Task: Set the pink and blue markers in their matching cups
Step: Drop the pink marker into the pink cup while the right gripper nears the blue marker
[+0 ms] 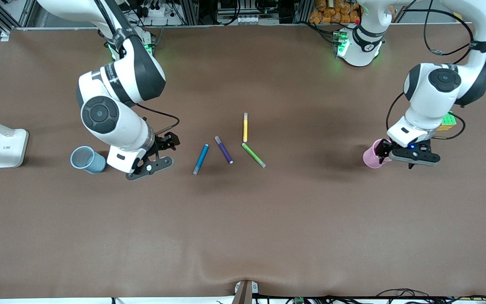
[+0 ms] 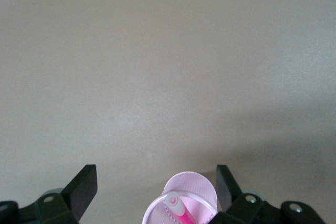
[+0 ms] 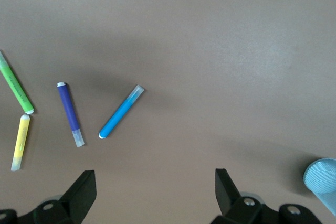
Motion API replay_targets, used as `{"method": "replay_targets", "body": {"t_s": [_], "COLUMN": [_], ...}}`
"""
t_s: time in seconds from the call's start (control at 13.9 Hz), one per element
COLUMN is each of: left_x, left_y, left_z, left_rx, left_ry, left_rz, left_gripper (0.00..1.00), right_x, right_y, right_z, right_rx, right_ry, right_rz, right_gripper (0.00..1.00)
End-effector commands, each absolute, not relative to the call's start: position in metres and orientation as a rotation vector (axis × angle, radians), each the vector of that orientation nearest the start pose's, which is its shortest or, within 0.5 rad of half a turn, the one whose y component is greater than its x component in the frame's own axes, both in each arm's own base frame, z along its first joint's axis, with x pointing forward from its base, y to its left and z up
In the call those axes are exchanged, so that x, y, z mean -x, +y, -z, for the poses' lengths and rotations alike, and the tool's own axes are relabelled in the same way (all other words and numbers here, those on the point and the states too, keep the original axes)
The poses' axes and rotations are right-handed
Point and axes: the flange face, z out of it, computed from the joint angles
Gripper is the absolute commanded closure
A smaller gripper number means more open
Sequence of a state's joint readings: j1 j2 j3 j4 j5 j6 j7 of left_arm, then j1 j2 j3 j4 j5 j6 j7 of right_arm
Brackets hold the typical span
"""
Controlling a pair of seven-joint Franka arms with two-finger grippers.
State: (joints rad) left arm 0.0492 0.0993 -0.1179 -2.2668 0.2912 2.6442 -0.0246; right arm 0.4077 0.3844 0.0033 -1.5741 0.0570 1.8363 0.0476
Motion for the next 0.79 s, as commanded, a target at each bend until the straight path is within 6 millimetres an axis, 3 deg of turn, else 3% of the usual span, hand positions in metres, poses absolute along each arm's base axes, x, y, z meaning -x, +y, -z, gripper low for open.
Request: {"method": "replay_targets", "body": {"t_s": [0.0, 0.36, 0.5, 0.72], "left_x": [-0.57, -0.59, -0.594, -0.598], "left_y": [-0.067, -0.091, -0.103, -0.104], "left_z": [-0.378, -0.424, -0.445, -0.465], "left_rx": [2.92, 3.004, 3.002, 3.002], "left_ry": [0.409, 0.327, 0.34, 0.331], "left_rz": [0.352, 0.182, 0.123, 0.112], "left_gripper": [0.0, 0.0, 0.0, 0.0], "right_x": [-0.596, -0.598, -0.598, -0.597], "right_y": [0.282, 0.311, 0.313, 0.315], "right_z": [-0.385, -0.341, -0.334, -0.33], "right_rx": [3.084, 3.103, 3.105, 3.107], "right_ry": [-0.423, -0.265, -0.24, -0.245], "right_rz": [-0.178, -0.128, -0.124, -0.133], "right_gripper": [0.0, 0.0, 0.0, 0.0]}}
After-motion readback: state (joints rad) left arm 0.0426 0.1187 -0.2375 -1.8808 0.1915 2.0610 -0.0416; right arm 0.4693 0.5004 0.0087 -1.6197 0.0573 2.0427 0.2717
